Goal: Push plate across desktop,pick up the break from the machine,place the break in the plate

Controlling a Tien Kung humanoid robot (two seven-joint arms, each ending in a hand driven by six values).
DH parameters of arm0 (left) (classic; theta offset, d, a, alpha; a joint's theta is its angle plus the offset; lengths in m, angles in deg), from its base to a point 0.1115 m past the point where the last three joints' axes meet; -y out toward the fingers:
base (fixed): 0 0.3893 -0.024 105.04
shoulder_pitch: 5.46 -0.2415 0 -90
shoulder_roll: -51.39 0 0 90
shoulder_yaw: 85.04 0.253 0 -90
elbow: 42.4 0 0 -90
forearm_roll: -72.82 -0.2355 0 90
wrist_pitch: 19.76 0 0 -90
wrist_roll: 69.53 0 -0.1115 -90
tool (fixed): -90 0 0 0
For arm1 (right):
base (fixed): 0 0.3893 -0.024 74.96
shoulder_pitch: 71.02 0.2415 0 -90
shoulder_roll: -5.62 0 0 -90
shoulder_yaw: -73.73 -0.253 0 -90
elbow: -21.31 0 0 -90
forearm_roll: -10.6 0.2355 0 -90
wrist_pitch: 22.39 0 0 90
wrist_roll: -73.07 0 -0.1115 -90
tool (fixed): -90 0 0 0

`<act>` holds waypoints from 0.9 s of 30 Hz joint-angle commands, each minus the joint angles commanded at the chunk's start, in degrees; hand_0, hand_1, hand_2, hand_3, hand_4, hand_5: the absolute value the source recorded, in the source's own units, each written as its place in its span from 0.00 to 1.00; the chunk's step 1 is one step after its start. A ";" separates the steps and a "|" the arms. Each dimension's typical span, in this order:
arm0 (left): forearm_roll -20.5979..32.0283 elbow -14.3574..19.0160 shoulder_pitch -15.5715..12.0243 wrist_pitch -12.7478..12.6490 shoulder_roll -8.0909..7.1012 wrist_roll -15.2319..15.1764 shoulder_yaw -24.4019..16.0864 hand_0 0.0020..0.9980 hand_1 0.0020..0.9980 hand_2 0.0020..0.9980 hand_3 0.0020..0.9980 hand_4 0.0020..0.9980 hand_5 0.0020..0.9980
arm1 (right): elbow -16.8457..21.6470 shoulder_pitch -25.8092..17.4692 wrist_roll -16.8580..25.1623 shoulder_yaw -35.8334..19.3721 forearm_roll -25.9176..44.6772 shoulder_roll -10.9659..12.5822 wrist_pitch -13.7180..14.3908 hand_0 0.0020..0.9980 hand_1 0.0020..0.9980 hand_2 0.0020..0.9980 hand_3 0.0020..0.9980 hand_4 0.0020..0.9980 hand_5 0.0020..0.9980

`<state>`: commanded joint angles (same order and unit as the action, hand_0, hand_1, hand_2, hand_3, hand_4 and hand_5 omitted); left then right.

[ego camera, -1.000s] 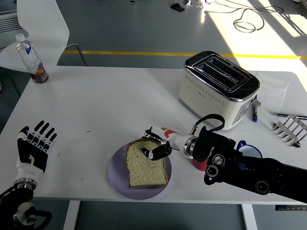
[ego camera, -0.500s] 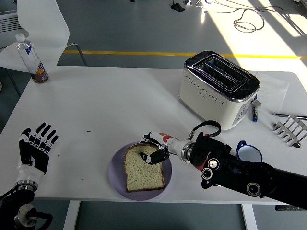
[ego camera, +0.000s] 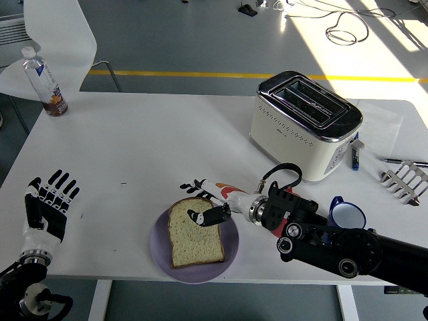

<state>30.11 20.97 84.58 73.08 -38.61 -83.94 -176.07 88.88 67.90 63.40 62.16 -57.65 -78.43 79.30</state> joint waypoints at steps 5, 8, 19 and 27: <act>0.03 0.10 0.20 0.00 0.00 -0.06 -0.23 0.80 0.78 0.81 0.74 0.53 1.00 | 0.26 -0.30 0.83 -1.21 -0.95 0.30 1.26 0.89 0.88 0.97 0.95 0.69 0.30; 0.05 0.14 0.25 -0.01 0.00 -0.06 -0.34 0.80 0.78 0.81 0.74 0.53 1.00 | 0.88 -0.58 1.22 -2.39 -1.24 0.55 2.13 0.89 0.88 0.97 0.95 0.69 0.30; -0.04 0.58 0.51 -0.10 0.00 -0.09 -0.58 0.80 0.78 0.81 0.73 0.53 1.00 | 14.12 -6.70 11.46 -18.70 2.67 5.06 2.33 0.87 0.83 0.92 0.90 0.68 0.31; -0.69 1.51 0.76 -0.62 0.00 -0.16 -0.84 0.80 0.78 0.81 0.73 0.53 1.00 | 25.90 -17.21 20.31 -36.55 18.25 9.33 3.26 0.84 0.82 0.85 0.83 0.65 0.35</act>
<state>29.43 22.48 85.34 72.46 -38.61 -84.10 -176.91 114.78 50.69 83.71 25.61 -39.40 -69.10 82.56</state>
